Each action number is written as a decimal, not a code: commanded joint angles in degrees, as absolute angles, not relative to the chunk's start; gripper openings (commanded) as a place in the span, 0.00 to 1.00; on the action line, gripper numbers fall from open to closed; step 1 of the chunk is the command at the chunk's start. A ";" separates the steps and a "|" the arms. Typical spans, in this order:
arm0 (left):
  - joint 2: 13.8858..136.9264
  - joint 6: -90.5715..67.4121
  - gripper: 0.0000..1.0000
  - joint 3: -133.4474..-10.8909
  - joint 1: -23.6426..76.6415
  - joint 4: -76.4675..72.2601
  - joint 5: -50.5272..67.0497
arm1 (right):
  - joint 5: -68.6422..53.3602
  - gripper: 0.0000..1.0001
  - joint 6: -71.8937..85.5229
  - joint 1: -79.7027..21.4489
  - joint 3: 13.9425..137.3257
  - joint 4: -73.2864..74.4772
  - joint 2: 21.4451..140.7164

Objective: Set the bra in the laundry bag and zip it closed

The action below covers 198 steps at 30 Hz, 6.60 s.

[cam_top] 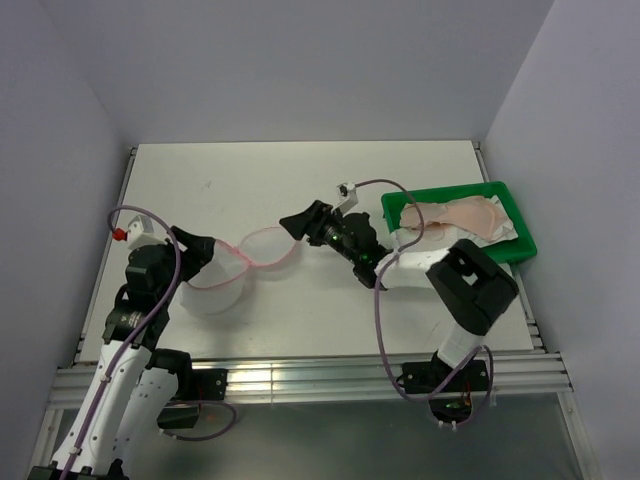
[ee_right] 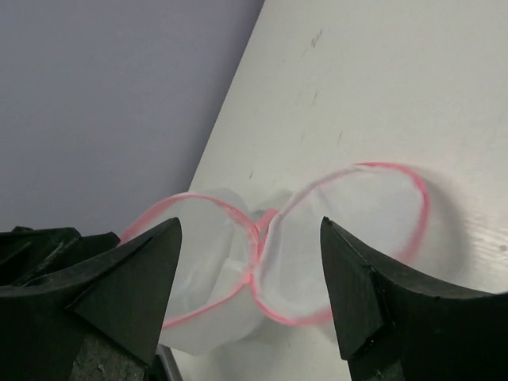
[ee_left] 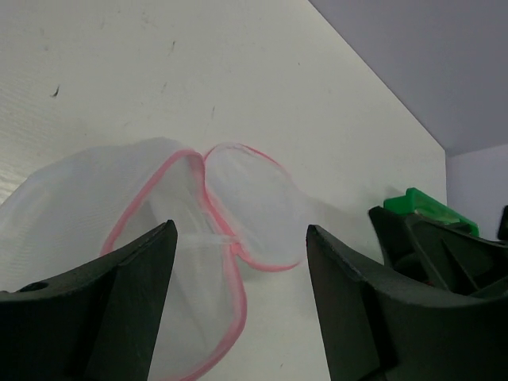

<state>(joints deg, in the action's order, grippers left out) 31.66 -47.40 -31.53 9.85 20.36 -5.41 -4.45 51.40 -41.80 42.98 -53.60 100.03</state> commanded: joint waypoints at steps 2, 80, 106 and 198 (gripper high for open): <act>31.46 -44.83 0.73 -34.18 9.84 16.79 -2.91 | 1.75 0.78 40.62 -39.64 42.10 -42.21 87.84; 53.60 -40.33 0.99 -45.00 26.28 2.64 18.81 | -17.23 0.88 27.51 -15.38 32.17 10.99 42.02; 96.16 -32.52 0.40 -65.75 40.77 3.60 6.00 | -0.18 0.46 29.09 -26.89 26.81 -0.44 45.89; 68.47 -48.87 0.00 -70.75 38.76 11.95 30.58 | 19.86 0.79 -23.37 -60.82 50.97 0.88 52.38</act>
<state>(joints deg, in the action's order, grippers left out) 69.45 -48.77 -68.88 39.18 14.33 27.81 18.44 -21.23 -60.62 47.79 3.44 51.83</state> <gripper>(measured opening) 0.013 0.809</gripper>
